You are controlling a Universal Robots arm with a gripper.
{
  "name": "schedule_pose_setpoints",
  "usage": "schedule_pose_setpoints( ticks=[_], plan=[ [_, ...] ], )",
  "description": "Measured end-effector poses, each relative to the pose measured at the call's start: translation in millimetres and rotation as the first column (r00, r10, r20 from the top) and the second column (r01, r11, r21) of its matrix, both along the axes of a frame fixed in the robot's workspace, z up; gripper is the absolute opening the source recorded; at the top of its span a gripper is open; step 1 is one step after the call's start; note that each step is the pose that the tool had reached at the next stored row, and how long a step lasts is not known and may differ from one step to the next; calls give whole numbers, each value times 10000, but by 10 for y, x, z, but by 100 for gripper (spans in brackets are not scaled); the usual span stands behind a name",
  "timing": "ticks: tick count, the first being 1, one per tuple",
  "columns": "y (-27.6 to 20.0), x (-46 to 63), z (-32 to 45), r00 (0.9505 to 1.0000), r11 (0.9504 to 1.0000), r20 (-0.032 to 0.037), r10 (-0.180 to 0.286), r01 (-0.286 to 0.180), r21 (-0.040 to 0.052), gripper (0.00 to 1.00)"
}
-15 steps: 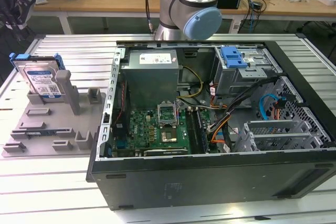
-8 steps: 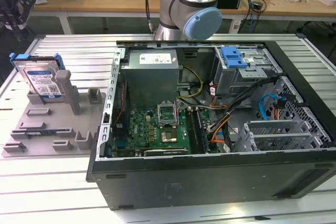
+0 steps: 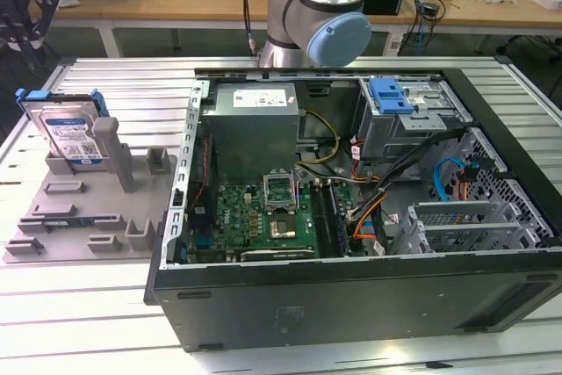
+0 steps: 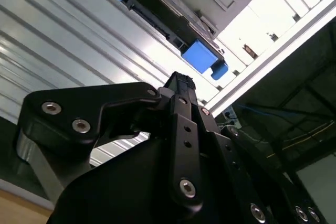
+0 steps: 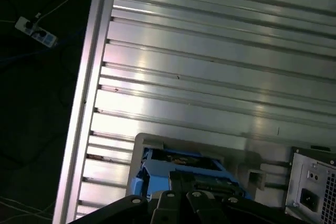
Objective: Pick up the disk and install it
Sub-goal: 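Pick up the disk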
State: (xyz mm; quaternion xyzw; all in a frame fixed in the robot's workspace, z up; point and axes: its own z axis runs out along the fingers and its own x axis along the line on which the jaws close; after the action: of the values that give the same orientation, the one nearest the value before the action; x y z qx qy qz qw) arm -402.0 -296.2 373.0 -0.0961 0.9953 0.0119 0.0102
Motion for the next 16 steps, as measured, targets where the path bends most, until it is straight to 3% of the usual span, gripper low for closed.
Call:
schedule_pose_setpoints(
  ticks=[2,3,5,6,8,12,16],
  plan=[
    [0,0,0,9988,9988,-1,494,-494,-6,17],
    [0,0,0,9958,9958,-3,913,-913,-7,24],
    [0,0,0,9913,9913,-7,1318,-1318,-8,36],
    [0,0,0,9866,9866,-15,1632,-1632,-7,42],
    [0,0,0,9803,9803,-27,1974,-1974,-4,42],
    [0,0,0,9614,9614,-45,2752,-2752,-1,42],
    [0,0,0,9339,9340,-51,3574,-3574,1,42]
  ],
)
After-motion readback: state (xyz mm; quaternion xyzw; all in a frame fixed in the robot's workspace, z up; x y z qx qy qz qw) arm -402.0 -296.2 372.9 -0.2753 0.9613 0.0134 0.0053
